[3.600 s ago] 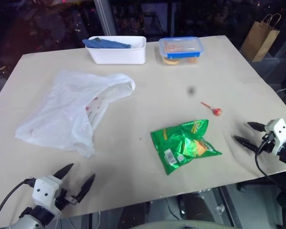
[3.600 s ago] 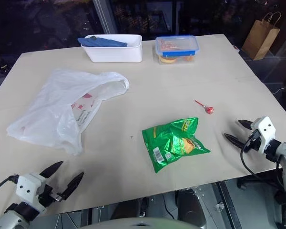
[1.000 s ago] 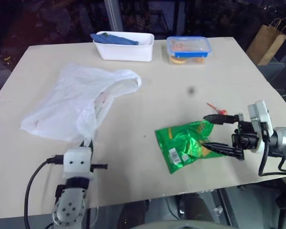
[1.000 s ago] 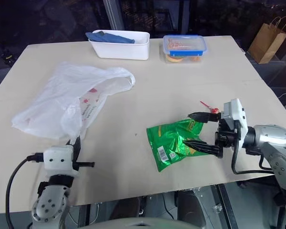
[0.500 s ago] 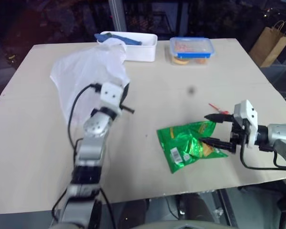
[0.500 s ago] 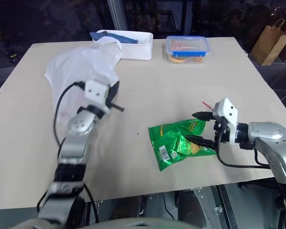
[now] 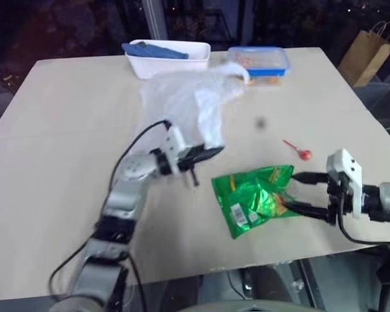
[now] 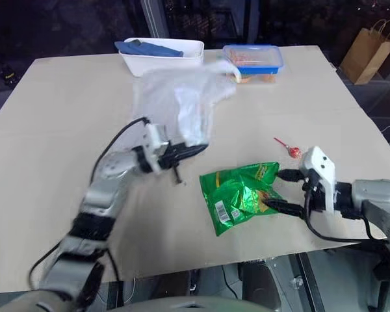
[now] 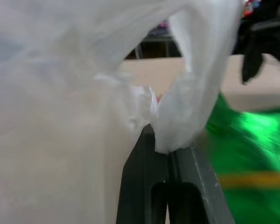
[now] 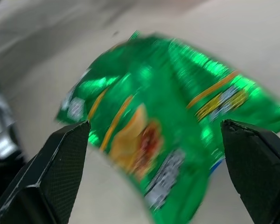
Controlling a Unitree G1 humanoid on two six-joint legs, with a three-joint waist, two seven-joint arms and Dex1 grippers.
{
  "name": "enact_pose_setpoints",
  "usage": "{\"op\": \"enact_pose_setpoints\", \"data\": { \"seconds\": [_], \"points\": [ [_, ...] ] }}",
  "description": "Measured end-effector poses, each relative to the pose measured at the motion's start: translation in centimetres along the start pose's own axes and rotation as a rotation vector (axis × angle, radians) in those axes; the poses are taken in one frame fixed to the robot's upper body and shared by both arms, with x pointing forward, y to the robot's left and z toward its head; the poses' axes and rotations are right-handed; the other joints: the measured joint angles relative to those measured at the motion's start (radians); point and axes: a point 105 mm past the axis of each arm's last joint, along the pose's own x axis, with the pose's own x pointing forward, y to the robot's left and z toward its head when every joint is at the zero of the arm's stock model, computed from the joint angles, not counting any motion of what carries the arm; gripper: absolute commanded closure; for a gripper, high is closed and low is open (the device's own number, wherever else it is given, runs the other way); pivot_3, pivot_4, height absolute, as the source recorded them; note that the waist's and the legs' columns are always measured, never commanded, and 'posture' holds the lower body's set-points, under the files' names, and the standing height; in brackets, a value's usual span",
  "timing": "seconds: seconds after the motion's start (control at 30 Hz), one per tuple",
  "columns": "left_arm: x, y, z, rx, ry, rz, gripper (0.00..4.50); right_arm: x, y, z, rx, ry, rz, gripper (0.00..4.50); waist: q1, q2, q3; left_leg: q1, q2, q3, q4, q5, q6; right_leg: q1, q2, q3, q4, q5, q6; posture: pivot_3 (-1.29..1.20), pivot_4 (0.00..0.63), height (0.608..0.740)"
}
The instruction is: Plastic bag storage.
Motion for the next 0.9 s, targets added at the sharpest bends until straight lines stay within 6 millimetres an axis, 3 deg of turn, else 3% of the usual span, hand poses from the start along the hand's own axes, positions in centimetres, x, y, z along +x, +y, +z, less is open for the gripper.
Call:
{"op": "enact_pose_setpoints", "data": {
  "seconds": [0.13,0.3,0.43,0.53,0.77,0.9],
  "points": [
    [-2.9,-0.6,1.2,-0.019,0.0,0.051,4.44,0.1,0.5,-0.4,-0.007,0.032,0.018,0.0,0.002,0.0,0.0,0.007,0.0,0.001,0.001,0.0,0.0,0.008,0.0,0.0,0.0,0.0,0.0,0.0,0.15,0.74],
    [-7.3,0.6,2.8,-0.041,-0.022,0.323,4.44,1.8,-0.7,-2.1,-0.144,0.123,-0.076,0.0,-0.001,0.001,0.0,0.011,0.001,0.002,0.001,0.0,0.0,0.01,0.0,0.001,0.0,0.0,0.001,0.0,0.15,0.74],
    [-9.4,0.3,2.5,-0.093,-0.008,0.476,4.44,2.5,-1.1,-3.2,-0.227,0.135,-0.118,0.0,0.002,0.001,0.0,0.01,0.0,0.002,0.001,0.0,0.0,0.01,0.0,0.001,0.0,0.0,0.0,0.0,0.15,0.74],
    [-10.3,0.0,2.6,-0.119,-0.011,0.551,4.5,2.8,-1.2,-3.3,-0.242,0.125,-0.124,0.85,0.002,0.0,0.0,0.01,0.0,0.002,0.001,0.0,0.0,0.01,-0.001,0.001,0.0,0.0,0.0,0.0,0.15,0.74],
    [-10.8,-0.1,2.3,-0.155,-0.029,0.623,4.5,3.4,-1.0,-2.5,-0.246,0.072,-0.11,4.28,0.002,0.0,0.0,0.011,0.0,0.002,0.001,0.0,0.0,0.01,0.0,0.001,0.0,0.0,0.0,0.0,0.15,0.74],
    [-10.9,-0.1,2.1,-0.164,-0.029,0.632,4.5,3.6,-0.9,-1.5,-0.255,0.04,-0.091,4.4,0.001,0.0,0.0,0.011,0.0,0.002,0.001,0.0,0.0,0.01,0.0,0.001,0.0,0.0,0.0,0.0,0.15,0.74]
  ]
}}
